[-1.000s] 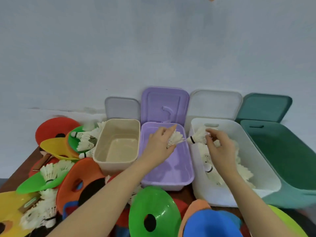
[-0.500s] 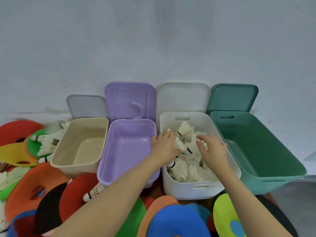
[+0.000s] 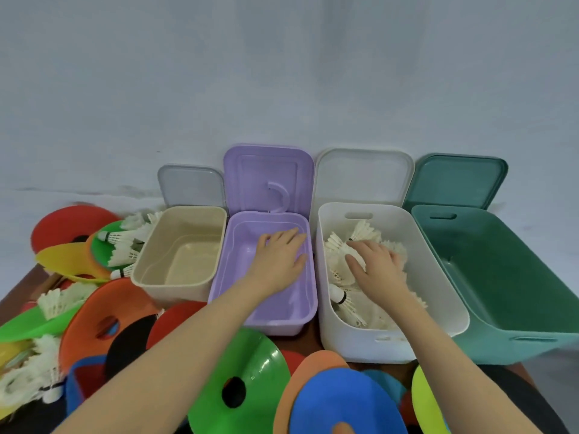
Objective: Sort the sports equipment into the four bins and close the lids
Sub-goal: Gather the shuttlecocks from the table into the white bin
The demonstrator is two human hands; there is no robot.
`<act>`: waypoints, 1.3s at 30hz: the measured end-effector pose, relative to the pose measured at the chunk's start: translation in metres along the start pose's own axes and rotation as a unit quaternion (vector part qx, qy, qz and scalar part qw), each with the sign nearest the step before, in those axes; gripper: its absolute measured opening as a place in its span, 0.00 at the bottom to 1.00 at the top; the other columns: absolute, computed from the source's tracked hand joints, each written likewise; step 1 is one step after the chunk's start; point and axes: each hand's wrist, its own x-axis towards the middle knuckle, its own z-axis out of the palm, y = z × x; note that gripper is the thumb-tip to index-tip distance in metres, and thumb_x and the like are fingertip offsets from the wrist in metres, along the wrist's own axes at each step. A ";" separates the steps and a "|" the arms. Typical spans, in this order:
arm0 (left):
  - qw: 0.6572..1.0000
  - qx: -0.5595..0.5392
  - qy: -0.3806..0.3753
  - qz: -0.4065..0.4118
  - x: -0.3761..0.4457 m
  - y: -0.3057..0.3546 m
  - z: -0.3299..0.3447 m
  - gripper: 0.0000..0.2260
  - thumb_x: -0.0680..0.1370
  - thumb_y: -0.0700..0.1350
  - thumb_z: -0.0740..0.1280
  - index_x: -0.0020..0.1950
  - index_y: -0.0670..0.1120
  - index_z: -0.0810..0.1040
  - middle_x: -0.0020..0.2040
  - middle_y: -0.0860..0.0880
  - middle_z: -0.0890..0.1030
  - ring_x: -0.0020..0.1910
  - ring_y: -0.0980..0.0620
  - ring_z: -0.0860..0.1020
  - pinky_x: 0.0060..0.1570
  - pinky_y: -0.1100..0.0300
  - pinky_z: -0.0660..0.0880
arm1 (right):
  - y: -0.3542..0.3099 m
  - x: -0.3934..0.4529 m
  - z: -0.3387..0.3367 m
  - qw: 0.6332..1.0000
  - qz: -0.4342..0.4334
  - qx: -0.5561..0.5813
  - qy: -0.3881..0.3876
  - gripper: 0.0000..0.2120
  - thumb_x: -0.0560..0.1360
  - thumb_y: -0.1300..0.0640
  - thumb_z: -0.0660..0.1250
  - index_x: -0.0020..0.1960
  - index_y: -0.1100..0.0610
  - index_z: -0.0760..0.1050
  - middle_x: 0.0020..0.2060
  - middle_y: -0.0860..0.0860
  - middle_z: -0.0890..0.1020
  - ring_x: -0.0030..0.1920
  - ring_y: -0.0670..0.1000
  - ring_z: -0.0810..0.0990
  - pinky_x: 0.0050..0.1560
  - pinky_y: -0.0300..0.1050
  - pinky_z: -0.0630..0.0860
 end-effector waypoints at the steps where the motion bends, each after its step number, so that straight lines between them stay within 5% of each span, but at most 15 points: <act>1: 1.000 0.009 0.005 -0.003 -0.004 -0.008 -0.006 0.21 0.81 0.51 0.54 0.74 0.50 0.59 0.75 0.52 0.59 0.71 0.51 0.59 0.64 0.55 0.50 | -0.012 0.003 0.002 1.000 -0.013 0.008 0.004 0.17 0.80 0.50 0.56 0.67 0.50 0.69 0.65 0.48 0.73 0.66 0.53 0.67 0.65 0.50 0.55; 8: 0.998 0.018 0.049 -0.029 -0.041 -0.079 -0.044 0.21 0.80 0.51 0.57 0.72 0.49 0.64 0.72 0.51 0.65 0.69 0.50 0.64 0.63 0.56 0.53 | -0.097 0.022 0.032 0.994 -0.093 0.061 0.009 0.15 0.78 0.54 0.60 0.63 0.54 0.74 0.58 0.50 0.77 0.60 0.55 0.73 0.57 0.48 0.62; 12: 0.998 0.009 0.041 -0.054 -0.066 -0.139 -0.063 0.26 0.75 0.56 0.49 0.71 0.48 0.67 0.70 0.49 0.69 0.66 0.48 0.67 0.61 0.56 0.56 | -0.153 0.033 0.055 0.989 -0.109 0.100 -0.027 0.18 0.77 0.51 0.58 0.62 0.57 0.74 0.56 0.53 0.79 0.59 0.56 0.75 0.57 0.53 0.70; 21: 0.993 0.002 0.032 -0.114 -0.106 -0.287 -0.082 0.25 0.74 0.54 0.52 0.69 0.48 0.69 0.69 0.49 0.70 0.67 0.47 0.66 0.63 0.53 0.57 | -0.286 0.066 0.108 0.984 -0.129 0.123 -0.023 0.13 0.76 0.58 0.64 0.59 0.58 0.77 0.51 0.53 0.81 0.53 0.55 0.78 0.53 0.53 0.73; 28: 0.992 0.005 0.003 -0.127 -0.109 -0.388 -0.070 0.20 0.80 0.50 0.58 0.71 0.50 0.66 0.71 0.51 0.67 0.69 0.49 0.63 0.64 0.53 0.56 | -0.359 0.100 0.162 0.987 -0.116 0.097 -0.051 0.14 0.74 0.54 0.66 0.60 0.54 0.76 0.52 0.51 0.80 0.56 0.53 0.76 0.57 0.48 0.68; 35: 0.989 -0.016 -0.041 -0.138 -0.084 -0.452 -0.041 0.20 0.80 0.51 0.56 0.71 0.49 0.65 0.71 0.51 0.66 0.70 0.48 0.62 0.64 0.50 0.56 | -0.387 0.139 0.204 0.987 -0.123 -0.034 -0.102 0.21 0.77 0.50 0.60 0.69 0.48 0.66 0.64 0.48 0.72 0.65 0.53 0.66 0.62 0.48 0.56; 39: 0.990 -0.018 -0.056 -0.131 -0.069 -0.474 -0.025 0.19 0.81 0.52 0.55 0.72 0.50 0.64 0.72 0.53 0.65 0.70 0.50 0.61 0.63 0.51 0.56 | -0.392 0.153 0.229 0.981 -0.130 -0.084 -0.120 0.16 0.76 0.52 0.60 0.64 0.47 0.71 0.62 0.46 0.71 0.65 0.52 0.64 0.61 0.48 0.52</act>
